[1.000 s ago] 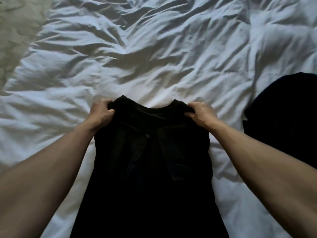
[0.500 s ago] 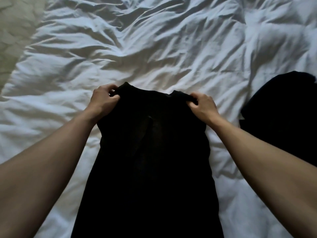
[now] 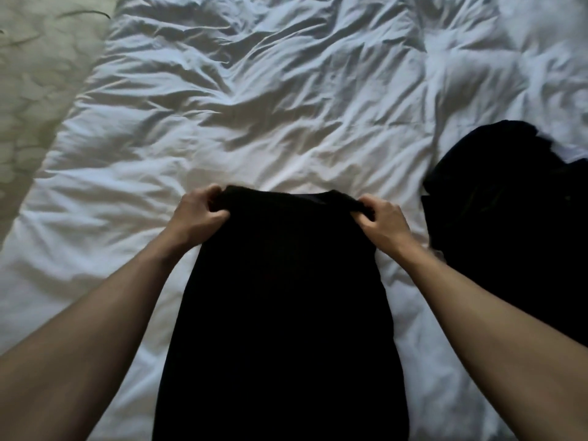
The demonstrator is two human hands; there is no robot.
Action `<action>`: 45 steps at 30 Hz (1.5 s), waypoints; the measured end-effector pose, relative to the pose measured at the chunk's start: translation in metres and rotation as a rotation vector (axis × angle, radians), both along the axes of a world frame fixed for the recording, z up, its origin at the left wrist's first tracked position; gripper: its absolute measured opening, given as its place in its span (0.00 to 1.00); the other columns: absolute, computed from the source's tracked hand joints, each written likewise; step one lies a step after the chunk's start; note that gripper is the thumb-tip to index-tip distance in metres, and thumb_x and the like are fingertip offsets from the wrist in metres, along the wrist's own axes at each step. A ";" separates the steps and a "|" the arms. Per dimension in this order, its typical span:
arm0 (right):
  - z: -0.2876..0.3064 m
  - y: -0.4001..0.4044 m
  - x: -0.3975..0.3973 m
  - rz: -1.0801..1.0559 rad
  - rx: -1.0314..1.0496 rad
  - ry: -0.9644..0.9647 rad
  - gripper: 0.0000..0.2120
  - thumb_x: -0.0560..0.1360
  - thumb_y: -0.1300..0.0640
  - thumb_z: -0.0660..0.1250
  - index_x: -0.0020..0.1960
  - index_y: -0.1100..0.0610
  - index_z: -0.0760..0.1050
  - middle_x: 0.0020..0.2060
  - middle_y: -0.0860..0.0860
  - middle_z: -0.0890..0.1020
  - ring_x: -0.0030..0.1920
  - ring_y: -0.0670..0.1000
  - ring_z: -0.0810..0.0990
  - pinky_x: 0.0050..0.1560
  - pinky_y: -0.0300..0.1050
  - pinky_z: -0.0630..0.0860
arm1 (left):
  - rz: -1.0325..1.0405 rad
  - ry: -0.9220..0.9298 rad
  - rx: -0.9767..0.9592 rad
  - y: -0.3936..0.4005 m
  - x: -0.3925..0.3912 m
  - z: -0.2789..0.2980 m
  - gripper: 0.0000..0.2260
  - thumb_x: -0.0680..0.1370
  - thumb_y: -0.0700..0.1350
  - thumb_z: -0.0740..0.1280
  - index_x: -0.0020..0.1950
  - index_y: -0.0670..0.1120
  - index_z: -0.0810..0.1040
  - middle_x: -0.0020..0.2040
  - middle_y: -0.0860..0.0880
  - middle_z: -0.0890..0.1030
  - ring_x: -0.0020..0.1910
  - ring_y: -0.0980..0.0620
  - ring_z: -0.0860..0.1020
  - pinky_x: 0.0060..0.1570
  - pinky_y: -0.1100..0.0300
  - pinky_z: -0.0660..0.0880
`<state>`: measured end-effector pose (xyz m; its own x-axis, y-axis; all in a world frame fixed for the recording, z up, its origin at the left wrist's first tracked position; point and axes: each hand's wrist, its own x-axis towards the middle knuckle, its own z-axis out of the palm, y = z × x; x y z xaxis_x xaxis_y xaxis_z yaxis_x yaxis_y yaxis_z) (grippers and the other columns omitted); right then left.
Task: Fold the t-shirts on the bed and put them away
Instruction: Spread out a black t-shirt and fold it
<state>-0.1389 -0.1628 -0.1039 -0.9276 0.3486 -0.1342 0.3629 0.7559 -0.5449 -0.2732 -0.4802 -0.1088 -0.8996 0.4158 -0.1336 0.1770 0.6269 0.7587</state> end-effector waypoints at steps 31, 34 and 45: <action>-0.083 -0.127 0.363 0.415 0.375 0.159 0.10 0.66 0.59 0.67 0.47 0.53 0.79 0.41 0.50 0.75 0.43 0.55 0.77 0.51 0.49 0.68 | -0.448 0.378 -0.500 -0.174 0.348 -0.082 0.27 0.52 0.42 0.78 0.48 0.48 0.74 0.47 0.48 0.75 0.48 0.47 0.73 0.49 0.55 0.76; -0.079 -0.125 0.369 0.558 0.312 0.039 0.13 0.66 0.52 0.67 0.50 0.52 0.78 0.45 0.50 0.74 0.48 0.54 0.76 0.55 0.49 0.68 | -0.510 0.340 -0.481 -0.172 0.354 -0.082 0.20 0.63 0.56 0.74 0.49 0.52 0.73 0.48 0.52 0.73 0.49 0.50 0.72 0.47 0.52 0.78; -0.055 -0.111 0.245 -0.447 -0.255 -0.233 0.30 0.77 0.42 0.66 0.71 0.60 0.65 0.66 0.57 0.73 0.65 0.59 0.73 0.60 0.50 0.70 | 0.572 -0.257 -0.110 -0.093 0.244 -0.071 0.22 0.77 0.56 0.69 0.65 0.43 0.75 0.60 0.42 0.79 0.59 0.42 0.77 0.55 0.51 0.72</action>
<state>0.1058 -0.2742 -0.1594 -0.6331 0.6302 -0.4494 0.7501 0.3564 -0.5571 -0.0289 -0.5730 -0.1795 -0.9090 -0.1494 -0.3891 -0.3879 0.6450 0.6584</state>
